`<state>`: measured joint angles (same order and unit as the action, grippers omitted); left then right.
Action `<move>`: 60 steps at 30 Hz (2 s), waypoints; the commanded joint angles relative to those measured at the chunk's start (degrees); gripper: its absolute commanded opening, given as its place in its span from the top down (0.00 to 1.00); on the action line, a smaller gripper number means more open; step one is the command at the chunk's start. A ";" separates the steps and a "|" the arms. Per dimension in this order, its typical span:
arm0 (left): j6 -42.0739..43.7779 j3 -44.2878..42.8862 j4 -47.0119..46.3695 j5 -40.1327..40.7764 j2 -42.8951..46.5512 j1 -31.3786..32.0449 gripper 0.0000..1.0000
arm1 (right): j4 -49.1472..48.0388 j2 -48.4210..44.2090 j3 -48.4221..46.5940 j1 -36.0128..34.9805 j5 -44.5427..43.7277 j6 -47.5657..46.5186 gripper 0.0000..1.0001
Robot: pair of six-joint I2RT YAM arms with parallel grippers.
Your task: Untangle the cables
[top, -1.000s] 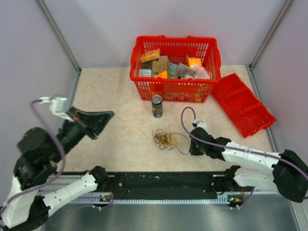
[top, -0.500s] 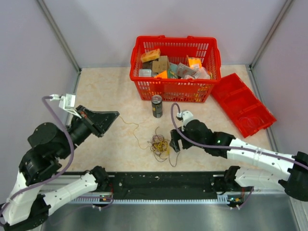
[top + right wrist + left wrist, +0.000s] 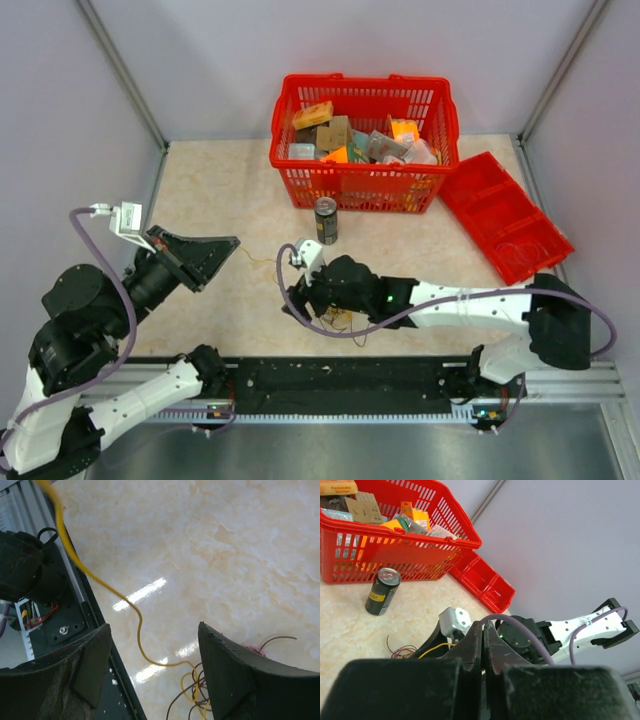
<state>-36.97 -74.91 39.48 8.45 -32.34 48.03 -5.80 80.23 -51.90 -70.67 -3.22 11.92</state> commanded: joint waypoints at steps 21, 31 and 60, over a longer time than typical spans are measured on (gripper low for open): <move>-2.66 15.58 -6.43 1.85 0.70 -0.13 1.00 | 5.72 -10.70 -30.11 0.01 9.47 7.42 1.00; -6.79 25.95 -16.88 -11.06 -3.16 -0.22 1.00 | 10.63 -17.46 -25.26 3.44 4.98 8.65 1.00; -7.41 28.16 -22.78 -16.18 -11.08 -0.22 0.24 | 33.40 -35.22 -15.99 11.92 -29.76 -1.76 1.00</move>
<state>-44.56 -45.32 18.96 -6.66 -42.92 48.03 24.01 44.66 -78.15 -65.47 -32.36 4.25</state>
